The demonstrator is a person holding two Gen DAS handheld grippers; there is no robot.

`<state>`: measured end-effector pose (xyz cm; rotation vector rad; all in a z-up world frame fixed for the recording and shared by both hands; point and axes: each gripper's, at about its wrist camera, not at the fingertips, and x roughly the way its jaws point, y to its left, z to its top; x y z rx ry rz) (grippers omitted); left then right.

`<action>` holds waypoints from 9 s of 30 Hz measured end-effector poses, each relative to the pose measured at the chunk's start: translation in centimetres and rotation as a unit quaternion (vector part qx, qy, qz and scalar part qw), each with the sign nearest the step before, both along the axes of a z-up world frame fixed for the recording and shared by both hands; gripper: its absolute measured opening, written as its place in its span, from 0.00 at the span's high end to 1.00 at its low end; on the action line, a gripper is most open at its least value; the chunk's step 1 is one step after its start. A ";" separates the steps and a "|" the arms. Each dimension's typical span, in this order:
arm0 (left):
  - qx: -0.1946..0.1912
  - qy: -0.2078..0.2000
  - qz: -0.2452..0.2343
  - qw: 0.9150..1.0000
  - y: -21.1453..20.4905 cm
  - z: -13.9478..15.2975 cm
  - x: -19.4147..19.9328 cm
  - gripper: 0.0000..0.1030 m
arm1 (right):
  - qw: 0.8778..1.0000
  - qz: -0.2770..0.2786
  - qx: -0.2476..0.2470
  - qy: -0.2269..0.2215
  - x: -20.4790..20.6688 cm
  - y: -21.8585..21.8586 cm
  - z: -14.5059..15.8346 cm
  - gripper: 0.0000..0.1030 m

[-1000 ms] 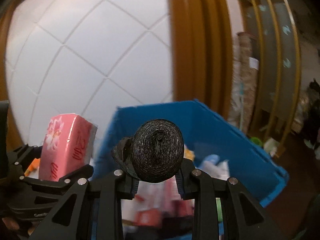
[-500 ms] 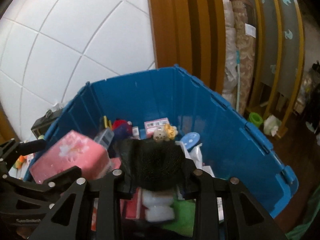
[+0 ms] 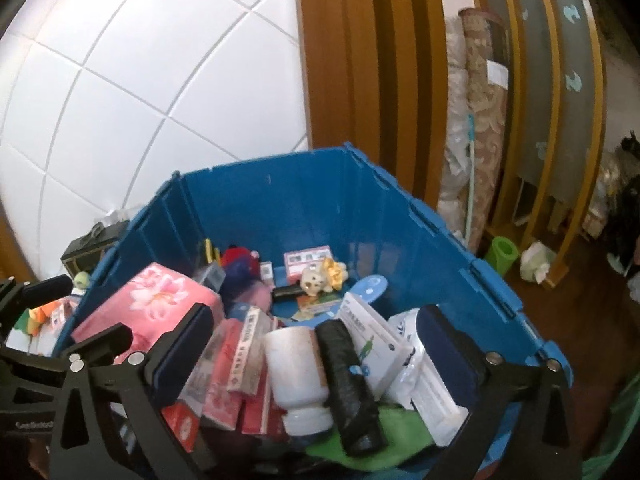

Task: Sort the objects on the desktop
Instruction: 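Open both tools to drop the tissue pack and cylinder into the bin, then grasp the brown teddy bear with the right tool, left tool assisting, then carry the brown teddy bear with the right tool over the blue bin, then open the right tool to drop the teddy bear into the bin, then move both tools back toward the items on the bed, then grasp the white-red tissue pack with the left tool while the right grasps the white pill bottle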

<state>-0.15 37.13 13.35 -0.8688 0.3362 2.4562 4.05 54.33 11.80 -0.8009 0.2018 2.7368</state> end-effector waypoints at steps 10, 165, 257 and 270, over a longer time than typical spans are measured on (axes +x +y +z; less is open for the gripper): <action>0.042 0.028 0.057 0.997 -8.4 1.4 -0.2 0.07 | 0.997 0.022 0.025 0.064 1.6 -6.7 4.1 0.00; 0.008 -0.016 -0.077 0.997 -0.5 -0.9 -4.1 0.25 | 0.998 0.037 -0.053 0.019 -4.7 -5.0 0.1 0.00; 0.029 -0.253 0.418 0.872 -54.5 -28.2 -36.3 0.24 | 0.965 0.130 -0.042 -0.223 -38.4 -31.4 -23.6 0.00; -0.034 -0.265 0.431 0.862 -53.2 -31.9 -39.6 0.13 | 0.956 0.113 -0.083 -0.259 -43.2 -29.0 -30.3 0.00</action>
